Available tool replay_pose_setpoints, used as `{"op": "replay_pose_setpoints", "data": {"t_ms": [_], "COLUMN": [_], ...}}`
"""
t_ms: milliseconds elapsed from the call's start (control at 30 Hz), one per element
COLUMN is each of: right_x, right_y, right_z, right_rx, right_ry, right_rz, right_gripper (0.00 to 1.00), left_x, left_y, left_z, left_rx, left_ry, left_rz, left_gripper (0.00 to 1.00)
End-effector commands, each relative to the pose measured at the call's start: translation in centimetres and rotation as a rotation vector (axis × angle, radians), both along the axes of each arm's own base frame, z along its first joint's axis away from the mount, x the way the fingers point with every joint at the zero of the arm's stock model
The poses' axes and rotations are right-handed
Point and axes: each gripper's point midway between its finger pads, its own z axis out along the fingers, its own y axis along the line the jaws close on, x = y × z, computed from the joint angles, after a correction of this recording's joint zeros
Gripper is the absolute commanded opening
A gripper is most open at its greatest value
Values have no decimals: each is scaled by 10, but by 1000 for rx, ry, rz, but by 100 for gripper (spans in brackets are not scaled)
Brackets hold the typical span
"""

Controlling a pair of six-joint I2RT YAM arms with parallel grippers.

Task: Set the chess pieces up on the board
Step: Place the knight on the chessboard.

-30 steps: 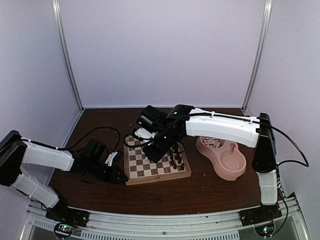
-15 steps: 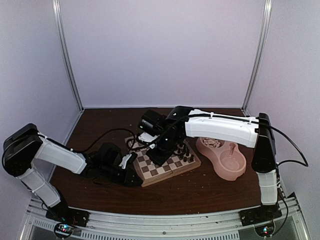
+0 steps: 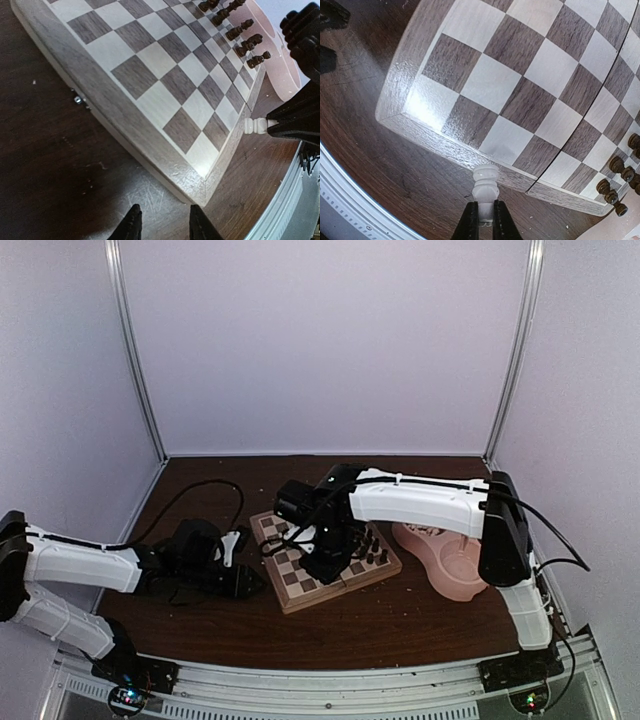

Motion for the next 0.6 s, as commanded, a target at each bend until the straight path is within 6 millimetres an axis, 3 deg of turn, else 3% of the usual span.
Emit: {"op": "replay_pose_setpoints", "data": {"t_ms": [0, 267, 567], "right_x": [6, 16, 26], "right_y": [-11, -8, -5], "right_z": [2, 3, 11], "right_rx": [-57, -58, -47], "right_ry": [-10, -50, -81], "right_rz": [1, 3, -8], "right_gripper": [7, 19, 19], "left_x": [5, 1, -3], "left_y": [24, 39, 37], "left_z": [1, 3, 10], "left_rx": [54, 87, 59], "left_ry": [-75, -88, -80], "left_rz": [79, 111, 97], "left_gripper": [34, 38, 41]}}
